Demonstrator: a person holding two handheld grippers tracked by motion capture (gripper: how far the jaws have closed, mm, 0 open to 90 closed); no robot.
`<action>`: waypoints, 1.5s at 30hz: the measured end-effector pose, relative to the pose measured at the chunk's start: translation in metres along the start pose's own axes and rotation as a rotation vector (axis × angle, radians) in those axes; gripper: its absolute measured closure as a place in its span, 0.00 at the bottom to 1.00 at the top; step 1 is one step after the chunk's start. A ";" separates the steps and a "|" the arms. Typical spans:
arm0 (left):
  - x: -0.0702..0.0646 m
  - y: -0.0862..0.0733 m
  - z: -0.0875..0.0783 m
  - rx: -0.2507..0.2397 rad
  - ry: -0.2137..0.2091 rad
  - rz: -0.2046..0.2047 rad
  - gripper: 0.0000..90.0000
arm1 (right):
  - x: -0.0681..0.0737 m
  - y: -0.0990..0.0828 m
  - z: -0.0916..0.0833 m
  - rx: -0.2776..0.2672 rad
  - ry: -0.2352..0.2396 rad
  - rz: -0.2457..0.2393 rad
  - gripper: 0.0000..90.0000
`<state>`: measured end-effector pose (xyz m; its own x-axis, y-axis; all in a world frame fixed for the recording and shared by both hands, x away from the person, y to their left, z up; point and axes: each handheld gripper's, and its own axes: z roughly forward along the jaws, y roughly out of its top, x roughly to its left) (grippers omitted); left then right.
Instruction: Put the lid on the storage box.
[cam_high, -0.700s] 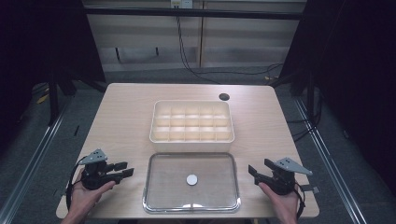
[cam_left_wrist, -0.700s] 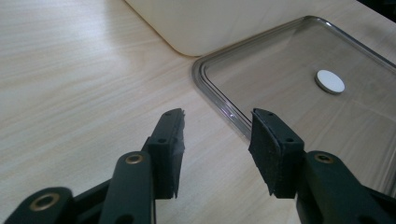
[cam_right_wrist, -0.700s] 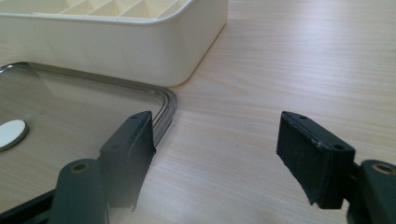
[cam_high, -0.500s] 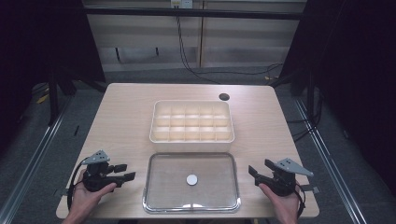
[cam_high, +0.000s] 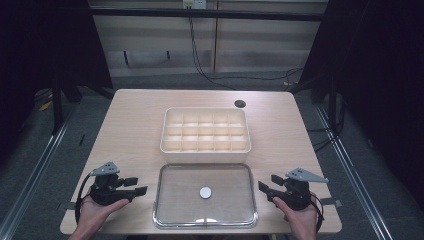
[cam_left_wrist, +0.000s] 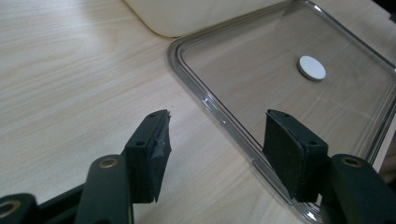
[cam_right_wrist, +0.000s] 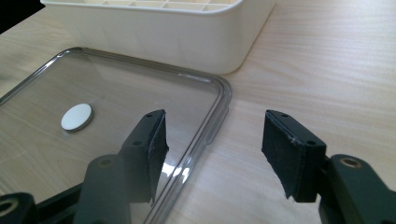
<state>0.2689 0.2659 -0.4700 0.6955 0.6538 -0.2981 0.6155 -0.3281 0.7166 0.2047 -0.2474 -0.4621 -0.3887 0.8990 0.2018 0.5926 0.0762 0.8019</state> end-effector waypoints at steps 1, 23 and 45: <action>-0.003 0.003 0.002 0.010 -0.002 0.013 0.45 | 0.002 0.002 0.001 0.009 0.003 -0.006 0.45; 0.000 0.026 0.033 0.035 -0.026 -0.016 0.52 | -0.005 0.028 0.050 0.142 0.056 0.038 0.42; -0.008 0.018 0.053 0.100 0.006 0.009 0.47 | -0.005 0.008 0.069 0.203 0.017 0.030 0.47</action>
<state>0.2943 0.2183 -0.4881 0.6989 0.6547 -0.2880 0.6434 -0.3997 0.6528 0.2600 -0.2215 -0.4951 -0.3800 0.8947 0.2346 0.7334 0.1370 0.6658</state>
